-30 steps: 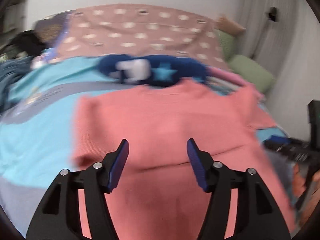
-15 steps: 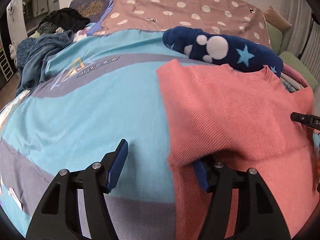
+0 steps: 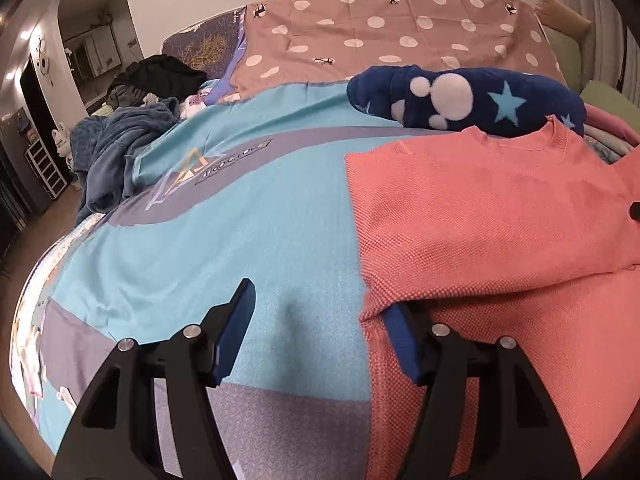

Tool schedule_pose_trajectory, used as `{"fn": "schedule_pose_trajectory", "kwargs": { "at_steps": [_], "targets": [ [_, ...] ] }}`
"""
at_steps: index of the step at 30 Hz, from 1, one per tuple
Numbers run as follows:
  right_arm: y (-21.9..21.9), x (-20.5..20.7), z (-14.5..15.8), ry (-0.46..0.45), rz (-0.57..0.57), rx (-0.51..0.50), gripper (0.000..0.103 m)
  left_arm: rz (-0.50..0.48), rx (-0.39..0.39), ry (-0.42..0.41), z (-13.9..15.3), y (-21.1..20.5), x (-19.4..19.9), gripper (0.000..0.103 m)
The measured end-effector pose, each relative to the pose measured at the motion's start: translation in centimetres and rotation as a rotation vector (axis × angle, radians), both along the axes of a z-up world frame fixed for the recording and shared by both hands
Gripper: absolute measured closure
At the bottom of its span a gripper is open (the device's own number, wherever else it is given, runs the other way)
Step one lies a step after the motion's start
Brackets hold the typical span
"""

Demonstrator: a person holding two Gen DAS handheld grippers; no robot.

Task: Fold small clothes
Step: 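Fold the held sleeve across the shirt body with the left tool, then release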

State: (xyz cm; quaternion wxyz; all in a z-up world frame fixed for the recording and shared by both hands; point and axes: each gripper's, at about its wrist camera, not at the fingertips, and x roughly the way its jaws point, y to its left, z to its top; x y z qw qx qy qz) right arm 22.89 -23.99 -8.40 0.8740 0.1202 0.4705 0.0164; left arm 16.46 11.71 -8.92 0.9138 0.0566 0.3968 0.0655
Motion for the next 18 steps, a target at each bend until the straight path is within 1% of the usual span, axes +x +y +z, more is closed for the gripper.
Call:
{"fn": "schedule_pose_trajectory", "kwargs": {
  "at_steps": [2,3,5,6,7,9,10,11,12,13,14,15,16,17,18],
  "targets": [
    [-0.5,-1.0,0.6,-0.02,0.002,0.037,0.069,-0.004,-0.031,0.016,0.1,0.6,-0.6,0.038],
    [-0.5,-1.7,1.2,-0.037,0.012,0.042,0.068,-0.004,-0.059,0.023,0.3,1.0,-1.1,0.038],
    [-0.1,-3.1,2.4,-0.074,0.062,0.055,0.067,-0.001,-0.127,0.01,1.0,1.6,-2.0,0.042],
    [0.3,-4.2,3.2,-0.098,0.118,0.084,0.067,-0.007,-0.174,-0.005,1.6,1.8,-2.3,0.052],
    [1.0,-4.7,3.4,-0.108,0.163,0.11,0.067,-0.024,-0.233,-0.024,2.4,2.0,-2.6,0.064],
    [2.5,-5.1,3.1,-0.092,0.265,0.159,0.067,-0.071,-0.323,-0.048,3.6,1.6,-2.4,0.073],
    [3.1,-5.1,2.6,-0.074,0.281,0.15,0.068,-0.109,-0.363,-0.048,4.0,1.0,-1.9,0.075],
    [3.5,-4.9,2.0,-0.05,0.276,0.122,0.069,-0.136,-0.375,-0.043,4.0,0.3,-1.3,0.075],
    [3.9,-4.4,0.7,0.005,0.245,0.053,0.07,-0.164,-0.358,-0.034,3.7,-0.8,-0.4,0.075],
    [3.9,-3.9,-0.6,0.053,0.214,0.008,0.081,-0.173,-0.321,-0.018,3.0,-1.7,0.4,0.075],
    [3.6,-4.0,-0.9,0.041,0.199,0.013,0.082,-0.157,-0.252,0.013,1.8,-2.5,1.4,0.075],
    [3.0,-4.6,-0.6,0.009,0.182,0.055,0.082,-0.119,-0.182,0.056,0.2,-3.0,2.2,0.075],
    [2.6,-5.0,-0.2,0.009,0.175,0.07,0.082,-0.101,-0.172,0.082,-1.1,-3.0,2.6,0.075],
    [2.1,-5.5,0.2,0.002,0.173,0.089,0.082,-0.102,-0.181,0.058,-1.1,-2.9,2.4,0.075],
    [1.7,-6.1,0.7,-0.014,0.17,0.091,0.077,-0.106,-0.186,0.052,-0.8,-3.0,2.2,0.075]
  ]
}}
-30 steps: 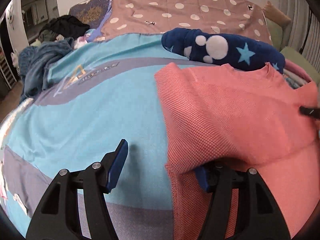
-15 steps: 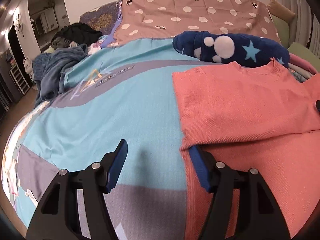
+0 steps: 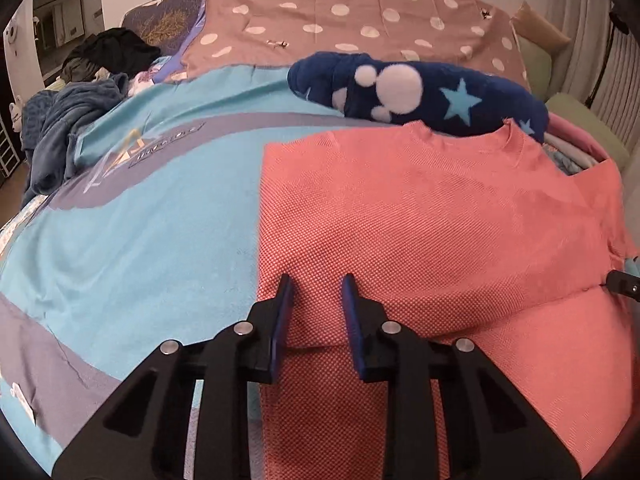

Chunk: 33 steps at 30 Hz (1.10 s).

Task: Fold small clothes
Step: 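Fold the held sleeve across the shirt body with the left tool, then release, then grasp the other sleeve cuff with the right tool and lift it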

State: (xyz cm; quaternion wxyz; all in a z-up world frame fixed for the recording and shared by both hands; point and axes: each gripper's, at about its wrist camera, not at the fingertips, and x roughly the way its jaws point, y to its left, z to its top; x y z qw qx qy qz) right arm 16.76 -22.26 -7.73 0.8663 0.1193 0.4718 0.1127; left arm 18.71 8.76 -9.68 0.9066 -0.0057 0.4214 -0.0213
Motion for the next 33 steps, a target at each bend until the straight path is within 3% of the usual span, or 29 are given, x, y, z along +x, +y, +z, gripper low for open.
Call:
{"fn": "schedule_pose_trajectory", "kwargs": {
  "at_steps": [1,3,7,8,10,15,18,21,25,28,31,33],
  "targets": [
    [-0.4,-0.5,0.3,-0.013,-0.009,-0.014,0.066,0.002,-0.004,-0.001,0.1,0.0,-0.1,0.075],
    [-1.2,-1.1,0.6,-0.038,-0.033,-0.069,0.056,0.003,-0.003,0.003,-0.1,0.0,0.0,0.074],
    [-2.6,0.3,-1.0,0.014,-0.057,0.034,0.053,0.003,0.068,-0.009,-0.2,-0.9,-0.2,0.074],
    [-2.4,0.9,-1.2,0.006,-0.057,0.052,0.055,0.003,0.079,-0.01,-0.2,-0.9,-0.3,0.074],
    [-1.7,1.5,-1.2,0.016,-0.057,-0.019,0.094,0.004,0.083,-0.01,-0.3,-0.8,-0.2,0.074],
    [-2.1,0.2,1.0,-0.014,-0.072,-0.089,0.096,0.005,0.068,-0.012,-0.3,-0.4,-0.2,0.073],
    [-2.5,0.5,-1.2,0.057,-0.043,-0.134,0.084,0.006,0.094,-0.014,-0.3,-0.7,-0.2,0.073],
    [-4.9,-0.5,-0.7,0.024,-0.105,0.05,0.065,0.006,0.083,-0.015,-0.3,-0.6,-0.2,0.073],
    [-10.9,-2.6,0.1,-0.087,-0.357,0.126,0.043,0.006,0.077,-0.015,-0.3,-0.6,-0.3,0.073],
    [-16.6,-4.0,-0.8,-0.114,-0.59,0.183,0.04,0.006,0.075,-0.015,-0.4,-0.6,-0.3,0.073],
    [-23.1,-5.0,-3.6,-0.071,-0.811,0.31,0.04,0.005,0.073,-0.013,-0.4,-0.6,-0.3,0.073],
    [-26.0,-5.5,-4.8,-0.083,-0.919,0.363,0.044,0.005,0.072,-0.012,-0.4,-0.6,-0.3,0.073]
  ]
}}
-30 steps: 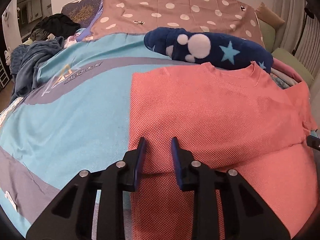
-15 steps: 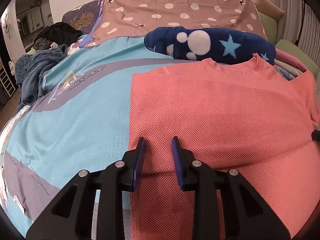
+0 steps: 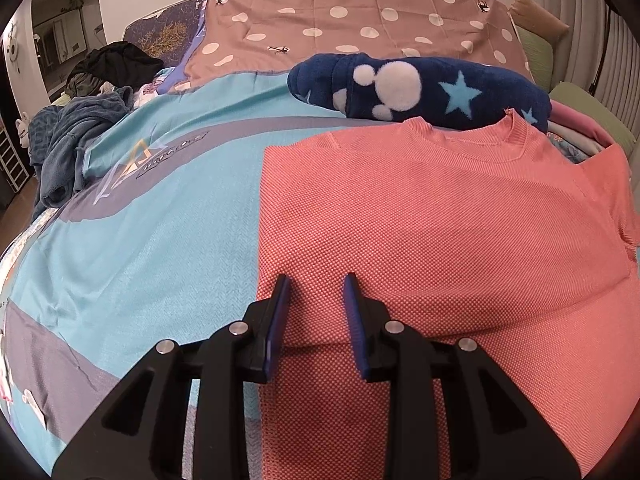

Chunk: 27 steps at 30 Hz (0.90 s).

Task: Fold small clothes
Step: 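Grasp the other sleeve cuff with the right tool and lift it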

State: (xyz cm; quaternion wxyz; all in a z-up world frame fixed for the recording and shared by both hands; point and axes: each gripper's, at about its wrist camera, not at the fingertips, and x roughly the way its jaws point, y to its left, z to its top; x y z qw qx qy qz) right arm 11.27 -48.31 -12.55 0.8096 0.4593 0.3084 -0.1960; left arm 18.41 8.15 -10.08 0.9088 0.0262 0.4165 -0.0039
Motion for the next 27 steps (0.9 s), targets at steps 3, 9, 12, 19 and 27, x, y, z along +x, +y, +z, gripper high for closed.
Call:
{"fn": "schedule_pose_trajectory", "kwargs": {
  "at_steps": [3,9,12,19,27],
  "targets": [
    [-3.4,1.6,-1.2,-0.017,-0.024,0.034,0.043,0.0,-0.005,0.0,0.0,0.0,0.0,0.073],
    [-6.0,4.2,-2.7,-0.108,-0.052,0.177,0.083,-0.002,-0.024,0.002,0.0,0.3,0.1,0.073],
    [-6.7,4.3,-1.5,-0.15,-0.036,0.242,0.099,0.004,-0.064,-0.01,0.7,0.8,-0.1,0.073],
    [7.0,5.7,12.0,-0.368,0.345,-0.129,0.099,-0.064,-0.228,-0.036,2.4,-0.8,0.8,0.069],
    [30.6,8.0,14.1,-0.427,0.932,-0.359,0.099,-0.099,-0.324,-0.034,1.4,-1.2,0.0,0.062]
  ]
}}
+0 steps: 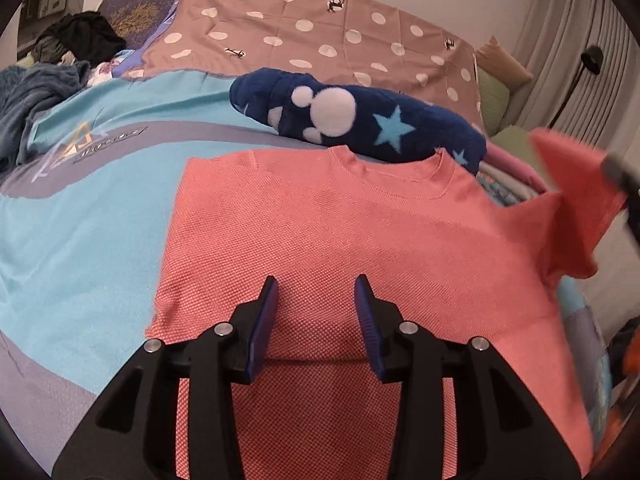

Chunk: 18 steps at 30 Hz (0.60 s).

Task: Fold small clothes
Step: 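Grasp the other sleeve cuff with the right tool and lift it, then fold the held sleeve across the shirt body with the right tool, then release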

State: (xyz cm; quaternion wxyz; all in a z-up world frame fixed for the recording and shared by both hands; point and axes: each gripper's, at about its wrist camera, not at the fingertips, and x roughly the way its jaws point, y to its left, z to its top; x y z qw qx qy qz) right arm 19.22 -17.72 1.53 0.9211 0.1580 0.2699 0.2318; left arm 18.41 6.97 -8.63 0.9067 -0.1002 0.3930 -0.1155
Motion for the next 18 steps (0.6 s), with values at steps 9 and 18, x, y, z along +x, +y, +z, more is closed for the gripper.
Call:
{"fn": "schedule_pose_trajectory", "kwargs": {
  "at_steps": [9,18],
  "targets": [
    [8.2,0.3,-9.0,0.207,0.192,-0.219,0.073,-0.062,-0.205,0.021,0.3,1.9,-0.4,0.055],
    [4.6,-0.4,-9.6,0.202,0.129,-0.108,0.04,-0.146,-0.217,0.027,0.5,-0.8,-0.2,0.053]
  ]
}}
